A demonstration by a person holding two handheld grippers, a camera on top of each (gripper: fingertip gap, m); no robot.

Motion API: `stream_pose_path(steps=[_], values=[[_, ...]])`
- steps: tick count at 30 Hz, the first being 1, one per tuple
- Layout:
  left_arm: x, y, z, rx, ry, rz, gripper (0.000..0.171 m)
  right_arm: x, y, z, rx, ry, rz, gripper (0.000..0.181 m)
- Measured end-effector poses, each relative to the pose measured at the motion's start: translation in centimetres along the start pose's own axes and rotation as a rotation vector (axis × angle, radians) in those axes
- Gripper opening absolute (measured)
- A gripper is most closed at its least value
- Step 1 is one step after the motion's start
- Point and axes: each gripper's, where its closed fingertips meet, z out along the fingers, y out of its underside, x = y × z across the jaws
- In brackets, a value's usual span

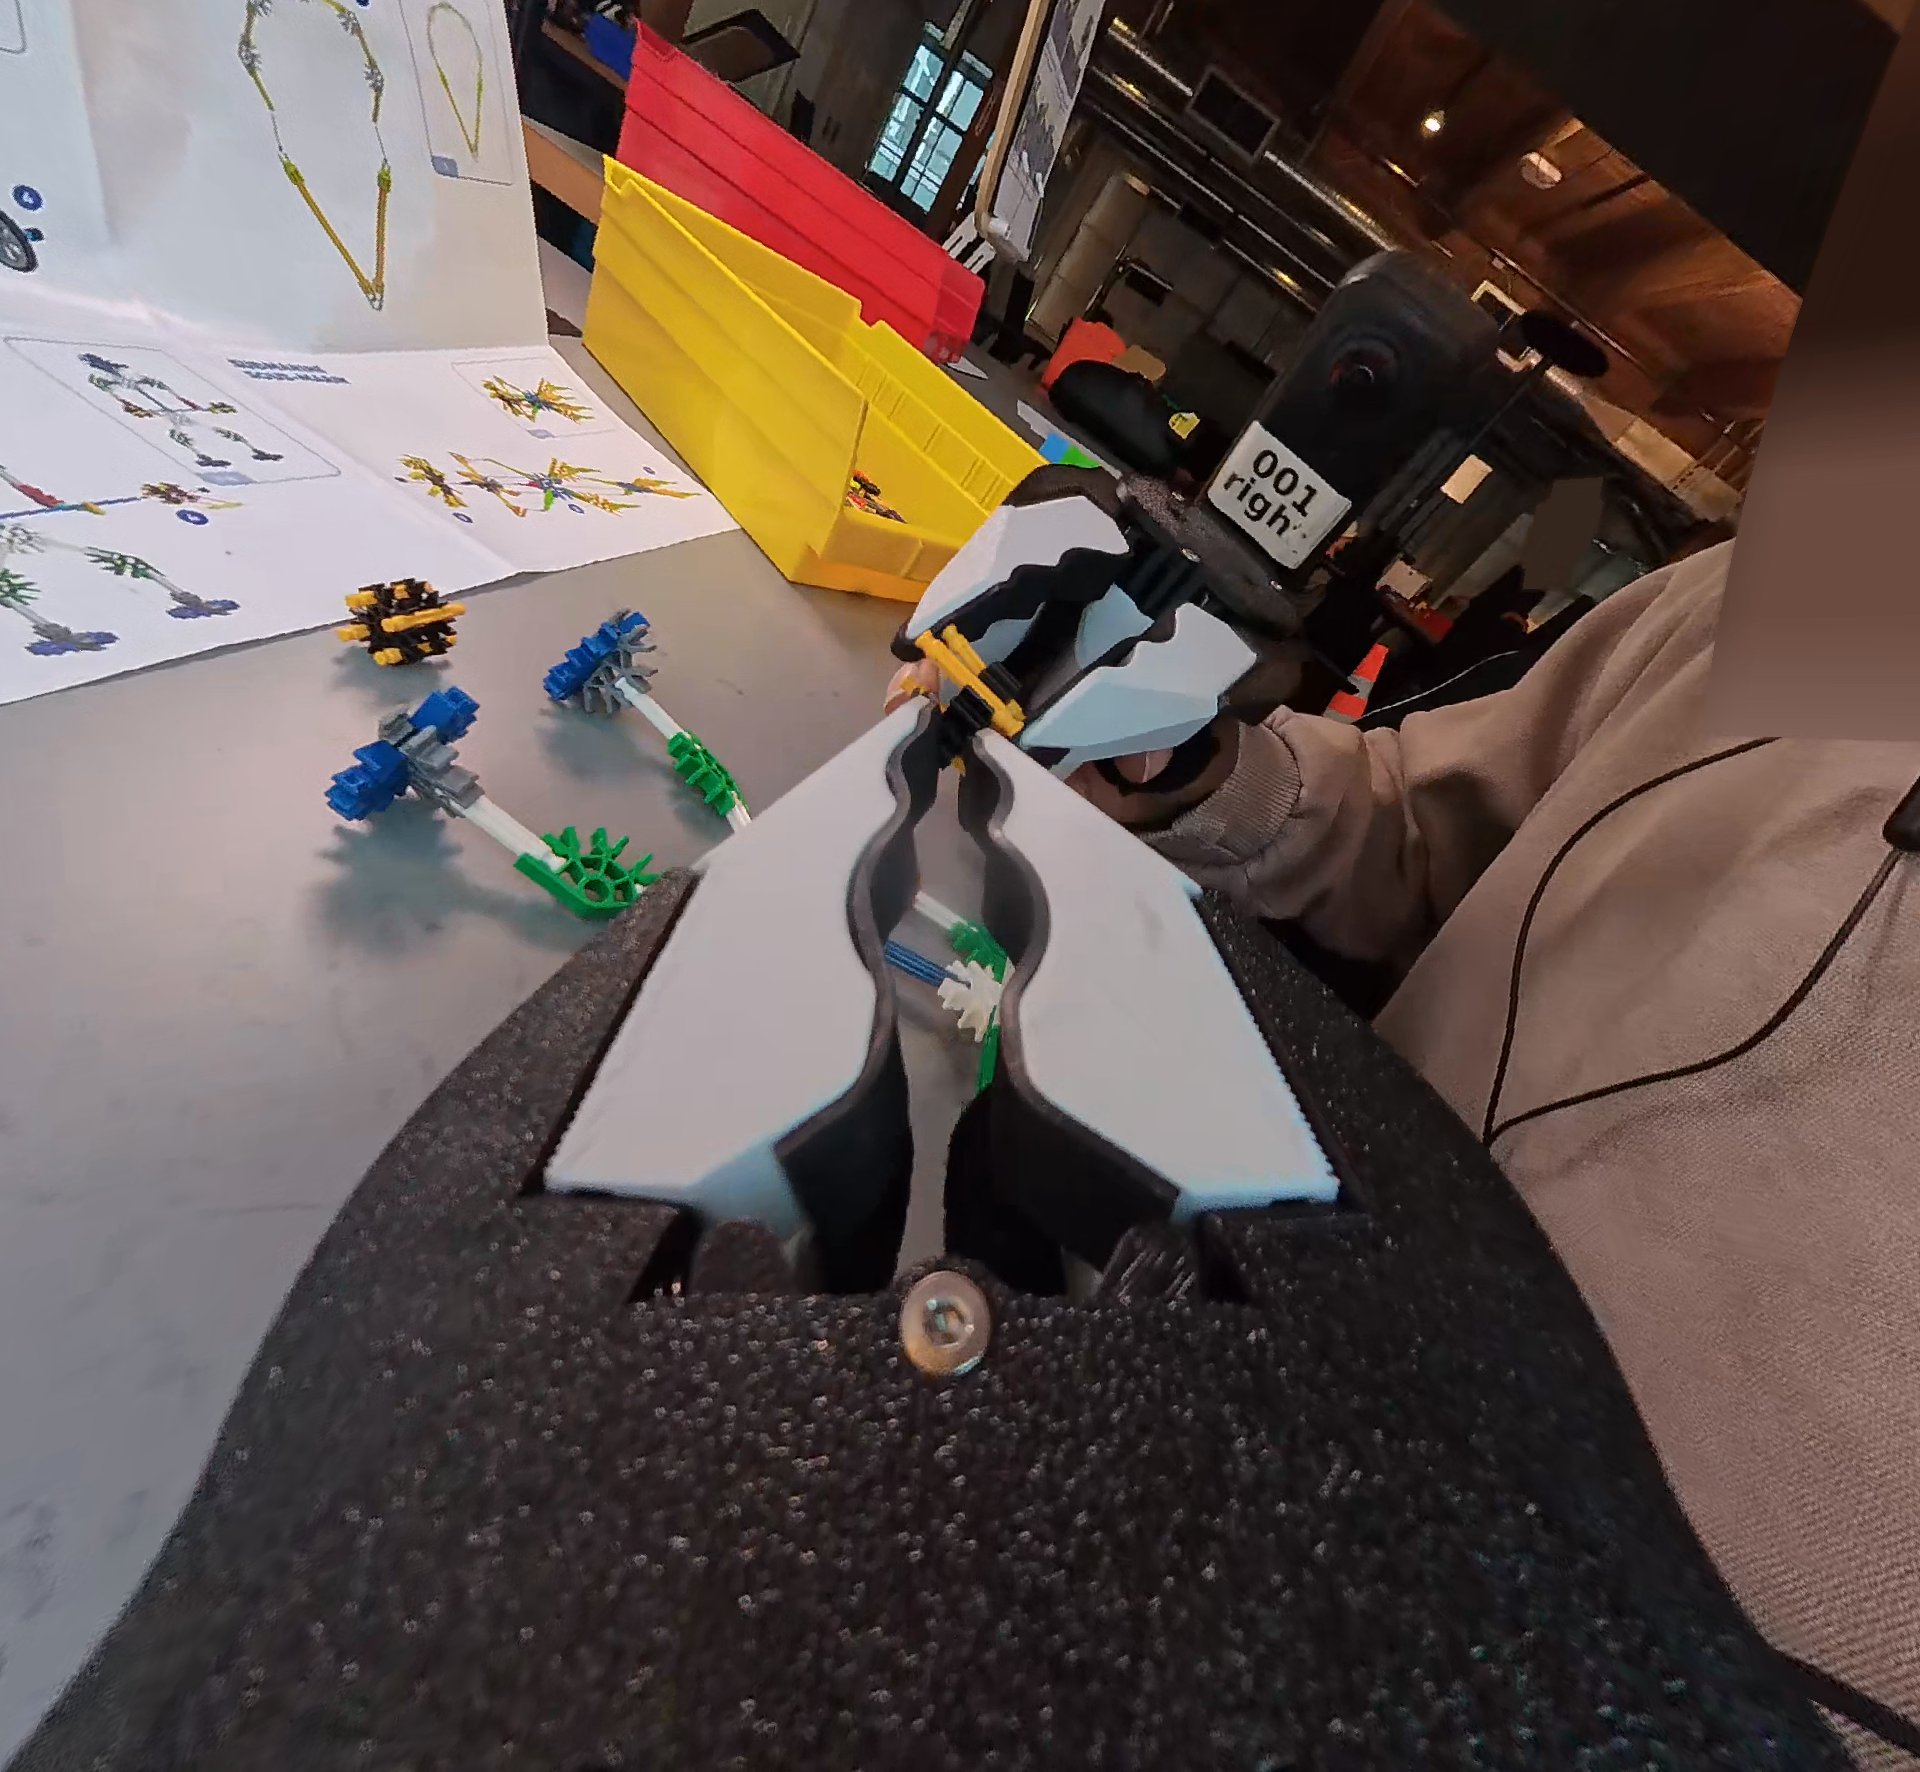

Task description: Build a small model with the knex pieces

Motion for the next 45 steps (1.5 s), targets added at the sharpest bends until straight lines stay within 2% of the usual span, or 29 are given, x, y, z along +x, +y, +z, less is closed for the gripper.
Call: stream_pose_path(steps=[5,7,8,10,11,12,13,15,16,17,18,22,24,26,28,39,45], values=[[0.7,-0.2,-0.1,-0.052,-0.085,0.253,0.005,-0.4,-0.3,-0.3,0.038,-0.096,0.187,0.023],[1.0,-0.4,-0.2,-0.049,-0.111,0.297,0.005,-0.5,-0.6,-0.3,0.042,-0.106,0.221,0.023],[1.0,-0.4,-0.4,-0.053,-0.128,0.332,0.000,0.4,-0.5,-0.4,0.041,-0.049,0.244,0.023],[1.9,0.1,-0.6,-0.069,-0.112,0.368,0.000,4.4,-1.3,-2.9,0.130,0.039,0.353,0.023],[1.7,0.0,-0.9,-0.066,-0.142,0.391,0.000,4.2,-1.3,-3.3,0.118,0.034,0.307,0.023],[1.2,-0.5,-1.2,-0.064,-0.174,0.413,0.000,2.2,-0.9,-2.4,0.050,0.016,0.179,0.024],[0.7,-1.0,-1.4,-0.065,-0.177,0.397,0.000,-0.2,-1.0,-1.3,0.039,-0.042,0.131,0.024],[0.4,-1.7,-1.5,-0.049,-0.124,0.279,0.000,-1.8,-1.0,-0.2,-0.004,-0.083,0.077,0.024],[0.7,-1.8,-1.6,-0.033,-0.070,0.204,0.006,-1.7,-0.9,-0.2,-0.022,-0.078,0.031,0.024],[0.8,-1.6,-1.6,-0.030,-0.027,0.123,0.022,-1.8,-1.0,-0.3,-0.014,-0.088,-0.008,0.024],[0.8,-1.4,-1.7,-0.034,0.007,0.049,0.030,-1.9,-1.1,-0.4,-0.009,-0.091,-0.046,0.024],[2.0,-0.2,-0.9,-0.079,0.160,-0.180,0.046,-3.6,-1.0,-0.2,-0.039,-0.097,-0.282,0.024],[3.6,0.8,-0.2,-0.142,0.261,-0.247,0.043,-4.3,-0.9,0.0,-0.064,-0.106,-0.390,0.024],[4.7,1.7,0.2,-0.199,0.320,-0.269,0.025,-4.7,-0.8,-0.3,-0.085,-0.136,-0.462,0.025],[5.1,1.7,0.4,-0.199,0.339,-0.279,0.024,-4.9,-1.0,-0.7,-0.083,-0.161,-0.481,0.024],[6.6,-2.3,0.5,0.035,0.440,-0.414,0.023,-3.9,-4.7,-1.4,0.023,0.113,-0.644,0.024],[6.6,-3.1,0.2,0.086,0.457,-0.455,0.023,-3.6,-5.2,-1.1,0.016,0.159,-0.649,0.023]])
